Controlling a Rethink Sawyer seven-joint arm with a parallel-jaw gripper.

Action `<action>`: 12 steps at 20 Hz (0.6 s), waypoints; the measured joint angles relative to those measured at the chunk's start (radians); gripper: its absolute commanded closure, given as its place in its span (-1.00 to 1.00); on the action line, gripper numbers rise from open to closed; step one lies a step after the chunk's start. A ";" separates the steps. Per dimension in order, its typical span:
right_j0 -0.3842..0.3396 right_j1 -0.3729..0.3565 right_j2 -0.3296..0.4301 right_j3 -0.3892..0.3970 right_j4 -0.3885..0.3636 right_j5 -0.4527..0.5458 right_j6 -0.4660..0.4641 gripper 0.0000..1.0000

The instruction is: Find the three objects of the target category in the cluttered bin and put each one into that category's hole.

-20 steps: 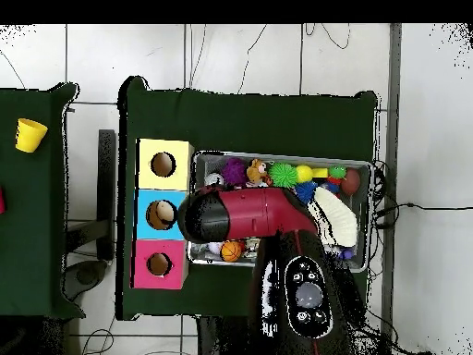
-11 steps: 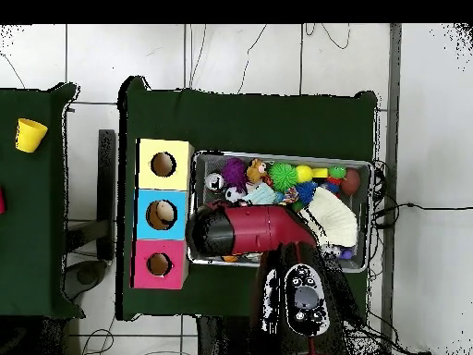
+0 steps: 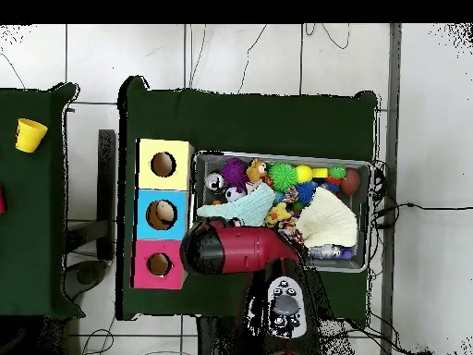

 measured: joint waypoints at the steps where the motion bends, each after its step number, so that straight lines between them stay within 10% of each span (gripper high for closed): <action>1: 0.013 0.003 -0.004 0.005 0.014 -0.001 0.016 -1.00; 12: 0.085 0.004 -0.026 0.001 0.106 0.044 0.077 -1.00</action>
